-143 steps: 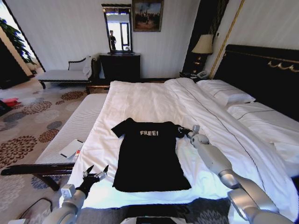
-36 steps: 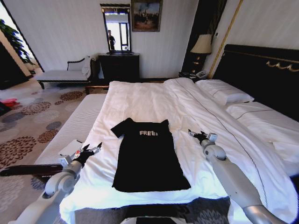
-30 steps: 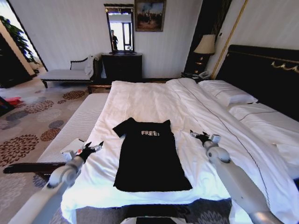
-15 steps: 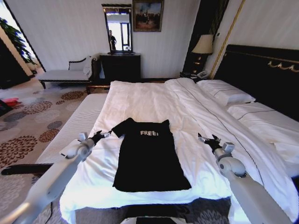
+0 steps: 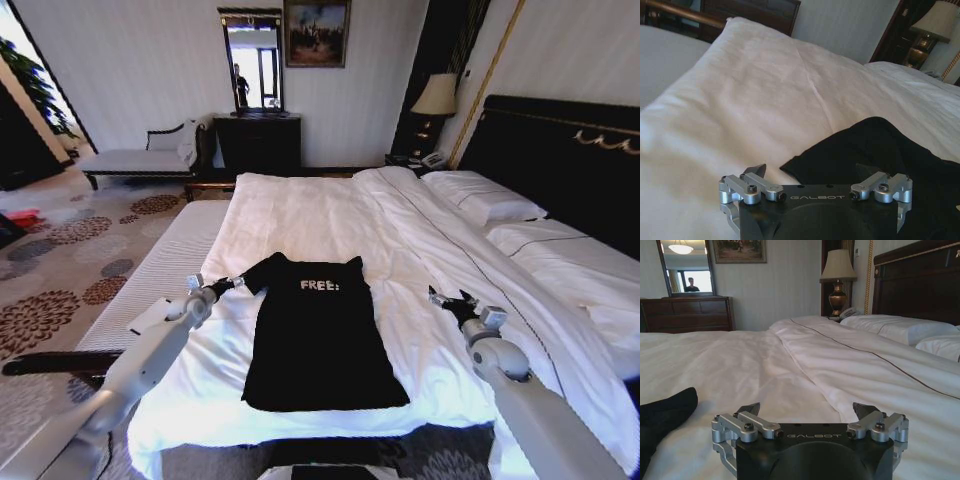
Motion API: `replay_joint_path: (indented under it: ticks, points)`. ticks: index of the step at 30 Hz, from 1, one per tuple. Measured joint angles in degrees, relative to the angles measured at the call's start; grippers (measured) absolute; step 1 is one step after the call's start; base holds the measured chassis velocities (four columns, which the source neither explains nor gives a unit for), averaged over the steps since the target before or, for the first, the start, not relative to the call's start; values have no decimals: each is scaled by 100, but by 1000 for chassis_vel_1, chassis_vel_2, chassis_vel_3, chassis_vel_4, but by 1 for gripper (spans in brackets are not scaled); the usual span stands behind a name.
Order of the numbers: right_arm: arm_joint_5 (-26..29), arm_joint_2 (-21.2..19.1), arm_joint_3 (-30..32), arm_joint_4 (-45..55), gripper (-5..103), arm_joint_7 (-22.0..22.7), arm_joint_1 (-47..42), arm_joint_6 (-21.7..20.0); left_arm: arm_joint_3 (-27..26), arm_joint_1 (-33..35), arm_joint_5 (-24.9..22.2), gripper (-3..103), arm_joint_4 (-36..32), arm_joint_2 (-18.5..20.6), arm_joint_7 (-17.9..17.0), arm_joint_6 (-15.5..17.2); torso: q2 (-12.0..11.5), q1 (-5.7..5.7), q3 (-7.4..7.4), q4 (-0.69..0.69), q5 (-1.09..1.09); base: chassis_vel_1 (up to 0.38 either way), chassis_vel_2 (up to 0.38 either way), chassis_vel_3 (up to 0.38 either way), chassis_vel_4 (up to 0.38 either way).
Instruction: Fold the clothes on the bed.
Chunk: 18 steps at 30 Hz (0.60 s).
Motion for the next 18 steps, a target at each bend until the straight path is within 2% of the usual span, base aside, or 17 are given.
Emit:
replay_joint_path:
  ticks: [3,12,14,16,17,18]
  points:
    - [14,-3,0,-30,100,1,-1,0,30,-140,-50,100,297,-230,-16,35,0,0,0,0,-2,0,0,0,0]
    - [23,-1,-5,-53,100,22,16,0,98,-403,-239,101,669,-498,-104,123,0,0,0,0,-1,0,0,0,0]
    - [23,0,-5,-59,100,23,16,0,108,-429,-240,98,700,-518,-106,125,0,0,0,0,-2,0,0,0,0]
    - [23,2,-3,-68,100,29,13,0,110,-487,-258,89,755,-586,-135,147,0,0,0,1,-1,0,0,0,0]
    - [23,2,-3,-68,100,29,13,0,110,-487,-258,89,755,-586,-135,147,0,0,0,1,-1,0,0,0,0]
    - [23,2,0,-71,100,30,5,0,102,-495,-270,83,770,-608,-155,161,0,0,0,1,-1,0,0,0,0]
